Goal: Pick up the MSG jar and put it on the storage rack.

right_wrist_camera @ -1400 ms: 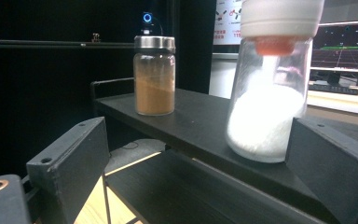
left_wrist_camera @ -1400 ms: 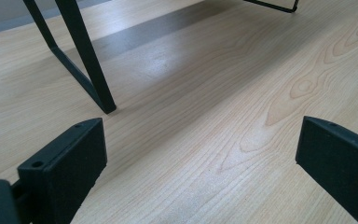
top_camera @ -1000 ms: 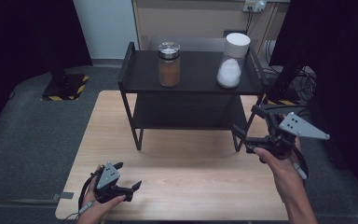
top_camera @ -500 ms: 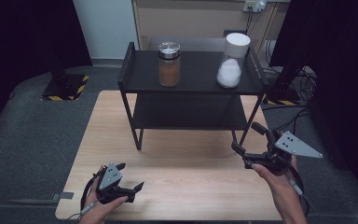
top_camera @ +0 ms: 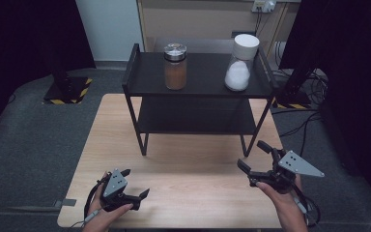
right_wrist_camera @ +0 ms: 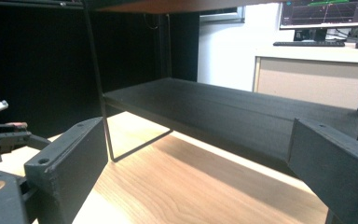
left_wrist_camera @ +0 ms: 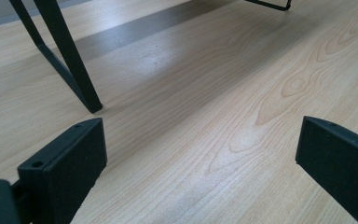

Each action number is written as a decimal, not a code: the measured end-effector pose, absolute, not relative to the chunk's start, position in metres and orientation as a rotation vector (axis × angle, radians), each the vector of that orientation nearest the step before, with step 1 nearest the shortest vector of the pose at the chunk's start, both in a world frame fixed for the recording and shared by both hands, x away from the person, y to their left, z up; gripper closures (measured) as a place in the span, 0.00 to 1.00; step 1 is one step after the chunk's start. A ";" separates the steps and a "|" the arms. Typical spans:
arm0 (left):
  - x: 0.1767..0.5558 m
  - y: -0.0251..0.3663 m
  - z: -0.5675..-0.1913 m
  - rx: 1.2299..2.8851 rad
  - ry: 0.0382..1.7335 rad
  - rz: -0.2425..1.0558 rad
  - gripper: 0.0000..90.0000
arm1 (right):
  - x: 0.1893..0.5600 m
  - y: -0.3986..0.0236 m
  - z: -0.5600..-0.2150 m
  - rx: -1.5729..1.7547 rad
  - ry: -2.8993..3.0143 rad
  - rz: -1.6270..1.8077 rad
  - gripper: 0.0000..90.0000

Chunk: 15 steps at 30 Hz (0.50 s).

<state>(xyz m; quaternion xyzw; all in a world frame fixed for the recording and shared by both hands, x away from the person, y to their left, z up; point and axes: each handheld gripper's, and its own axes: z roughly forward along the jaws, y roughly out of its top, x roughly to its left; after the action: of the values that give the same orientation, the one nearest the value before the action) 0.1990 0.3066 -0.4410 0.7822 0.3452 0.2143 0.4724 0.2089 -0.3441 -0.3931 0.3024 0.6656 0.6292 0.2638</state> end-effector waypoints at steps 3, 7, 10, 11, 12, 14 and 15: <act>0.199 0.306 -0.441 1.913 0.846 0.528 0.01 | 0.207 -0.344 -0.400 0.825 1.801 1.697 0.06; 0.199 0.307 -0.442 1.913 0.849 0.527 0.01 | 0.206 -0.343 -0.408 0.835 1.807 1.695 0.06; 0.199 0.307 -0.443 1.913 0.852 0.526 0.01 | 0.204 -0.343 -0.416 0.847 1.806 1.696 0.06; 0.199 0.307 -0.443 1.913 0.852 0.526 0.01 | 0.203 -0.343 -0.418 0.850 1.808 1.693 0.06; 0.199 0.306 -0.443 1.915 0.852 0.526 0.01 | 0.203 -0.343 -0.420 0.853 1.809 1.691 0.06; 0.199 0.306 -0.443 1.916 0.852 0.525 0.01 | 0.202 -0.343 -0.423 0.856 1.812 1.686 0.06; 0.199 0.306 -0.443 1.918 0.851 0.526 0.01 | 0.201 -0.343 -0.425 0.857 1.813 1.683 0.06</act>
<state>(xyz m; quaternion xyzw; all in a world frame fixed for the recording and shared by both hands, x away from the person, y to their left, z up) 0.1988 0.3056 -0.4430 0.7826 0.3472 0.2147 0.4701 0.2009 -0.3429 -0.4250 0.3162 0.6689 0.6210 0.2587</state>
